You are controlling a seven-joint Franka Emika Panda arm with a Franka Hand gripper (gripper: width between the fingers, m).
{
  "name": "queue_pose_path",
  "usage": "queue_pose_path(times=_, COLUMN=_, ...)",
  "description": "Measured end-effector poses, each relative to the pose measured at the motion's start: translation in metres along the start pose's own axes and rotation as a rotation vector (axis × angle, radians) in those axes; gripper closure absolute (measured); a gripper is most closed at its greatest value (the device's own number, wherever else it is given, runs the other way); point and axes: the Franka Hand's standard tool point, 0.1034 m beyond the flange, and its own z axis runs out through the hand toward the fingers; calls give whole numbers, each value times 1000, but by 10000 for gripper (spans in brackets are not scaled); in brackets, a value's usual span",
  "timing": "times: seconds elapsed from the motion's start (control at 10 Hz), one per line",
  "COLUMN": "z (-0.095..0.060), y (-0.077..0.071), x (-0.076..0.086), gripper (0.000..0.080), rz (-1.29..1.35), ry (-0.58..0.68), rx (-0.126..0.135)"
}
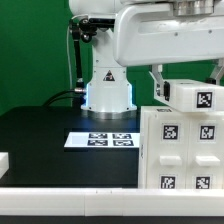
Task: Assemble cabinet
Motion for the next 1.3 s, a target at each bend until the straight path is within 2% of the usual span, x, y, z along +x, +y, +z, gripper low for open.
queue_pose_path(times=0.2, z=0, y=1, x=0, gripper=246, rz=150, ry=1, rx=0)
queue_pose_path(times=0.3, z=0, y=1, x=1, gripper=246, rz=323, ry=18, rx=19)
queue_pose_path(times=0.4, z=1, y=3, x=0, gripper=246, rz=500, ry=34, rx=54)
queue_pose_path(times=0.5, z=1, y=5, x=1, gripper=246, rz=634, ry=46, rx=100)
queue_pose_path(times=1.0, z=0, y=5, x=2, gripper=246, rz=950, ry=36, rx=112)
queue_pose_path(times=1.3, z=1, y=7, x=2, gripper=246, rz=1353, ry=53, rx=160)
